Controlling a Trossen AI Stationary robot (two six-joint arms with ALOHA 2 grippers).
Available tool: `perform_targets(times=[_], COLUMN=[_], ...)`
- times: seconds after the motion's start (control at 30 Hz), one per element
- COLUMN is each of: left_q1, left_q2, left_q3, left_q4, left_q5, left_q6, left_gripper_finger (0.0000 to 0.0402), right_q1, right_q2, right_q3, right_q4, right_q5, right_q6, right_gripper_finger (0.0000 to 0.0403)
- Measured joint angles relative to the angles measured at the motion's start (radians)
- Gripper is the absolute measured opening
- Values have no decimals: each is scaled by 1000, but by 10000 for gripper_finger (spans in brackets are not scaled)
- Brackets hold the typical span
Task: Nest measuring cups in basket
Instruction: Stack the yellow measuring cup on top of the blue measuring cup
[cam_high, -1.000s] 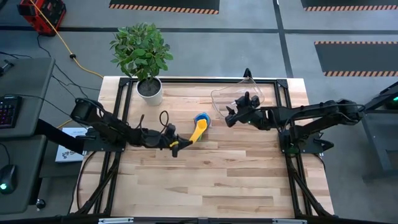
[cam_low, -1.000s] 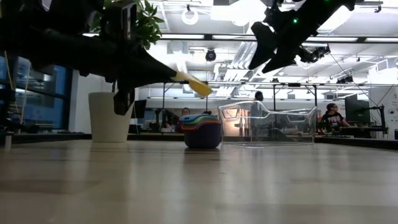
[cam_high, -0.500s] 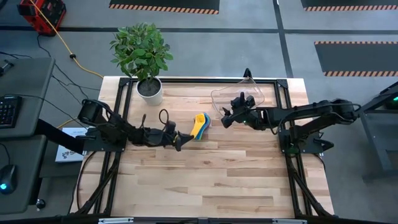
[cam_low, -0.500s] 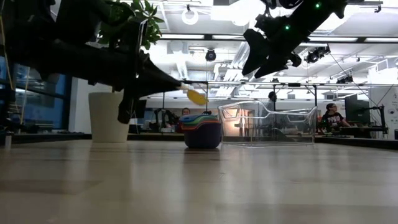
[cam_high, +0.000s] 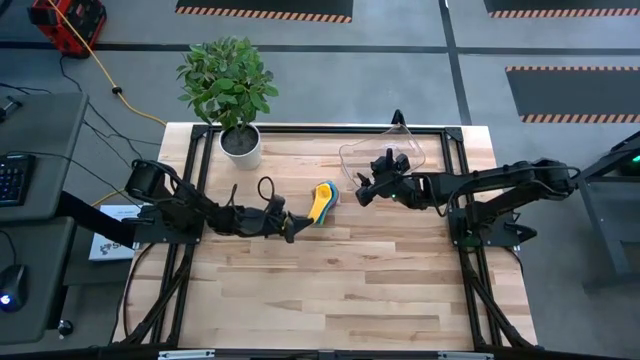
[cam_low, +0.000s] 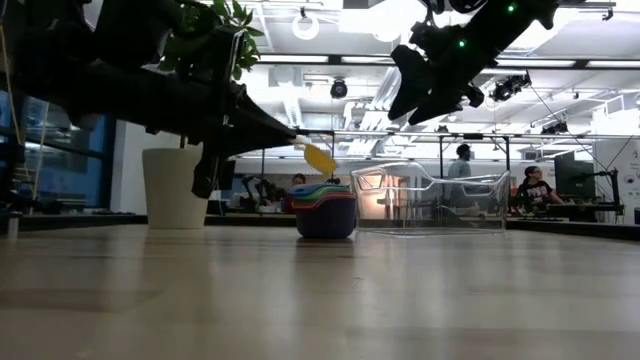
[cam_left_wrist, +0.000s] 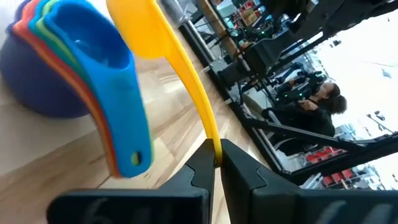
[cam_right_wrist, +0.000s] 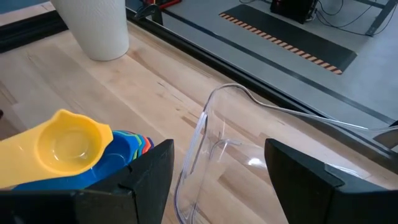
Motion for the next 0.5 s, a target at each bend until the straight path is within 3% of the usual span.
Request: perform_targets(times=[0.3,0.5], left_q1=[28,53], left_q2=[0,0], left_q3=[6,6], left_q4=[-35,-30], left_q5=[-2,22], left_q6=[-2,-9], left_gripper_finger=[19,52], right_q1=[0,0], right_q2=[0,0], right_q3=[0,0], right_q4=[0,0], right_q5=[-1,-1], right_q6=[0,0], right_gripper_finger=[243,243])
